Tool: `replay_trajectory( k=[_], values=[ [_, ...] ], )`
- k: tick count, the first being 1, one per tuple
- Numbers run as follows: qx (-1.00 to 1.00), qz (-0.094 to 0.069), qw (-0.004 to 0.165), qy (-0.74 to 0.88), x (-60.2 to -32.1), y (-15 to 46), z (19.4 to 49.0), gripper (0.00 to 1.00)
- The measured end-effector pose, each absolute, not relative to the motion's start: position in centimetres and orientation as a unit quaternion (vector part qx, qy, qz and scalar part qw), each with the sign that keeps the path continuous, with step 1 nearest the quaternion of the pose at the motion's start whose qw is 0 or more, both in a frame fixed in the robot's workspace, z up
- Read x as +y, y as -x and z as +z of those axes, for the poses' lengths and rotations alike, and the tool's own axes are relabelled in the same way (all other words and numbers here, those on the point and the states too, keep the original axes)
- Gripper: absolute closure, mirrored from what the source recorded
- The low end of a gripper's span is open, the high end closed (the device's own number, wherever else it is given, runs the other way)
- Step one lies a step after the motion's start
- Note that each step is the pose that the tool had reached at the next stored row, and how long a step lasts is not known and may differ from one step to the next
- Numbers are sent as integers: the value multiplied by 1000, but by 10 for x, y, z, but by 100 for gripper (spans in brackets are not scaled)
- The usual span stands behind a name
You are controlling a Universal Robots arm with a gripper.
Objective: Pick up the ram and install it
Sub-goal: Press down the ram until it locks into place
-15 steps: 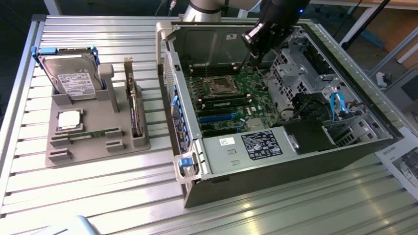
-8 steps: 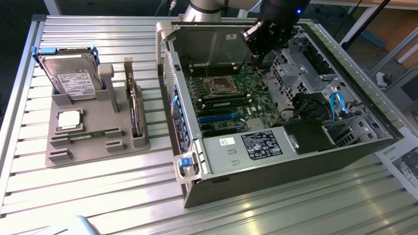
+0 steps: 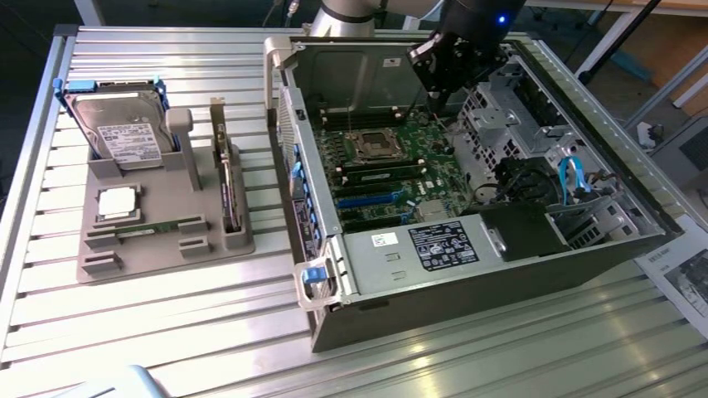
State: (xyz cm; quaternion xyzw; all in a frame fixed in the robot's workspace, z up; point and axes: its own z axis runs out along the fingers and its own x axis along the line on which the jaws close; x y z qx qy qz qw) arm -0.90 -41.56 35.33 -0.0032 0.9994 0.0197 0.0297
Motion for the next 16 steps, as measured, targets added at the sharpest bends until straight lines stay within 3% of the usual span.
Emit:
replay_trajectory(
  k=[5, 16],
  values=[
    [1000, 20, 9, 3, -416, 9, 353, 90],
    [1000, 20, 8, 3, -414, 14, 353, 90]
  ],
)
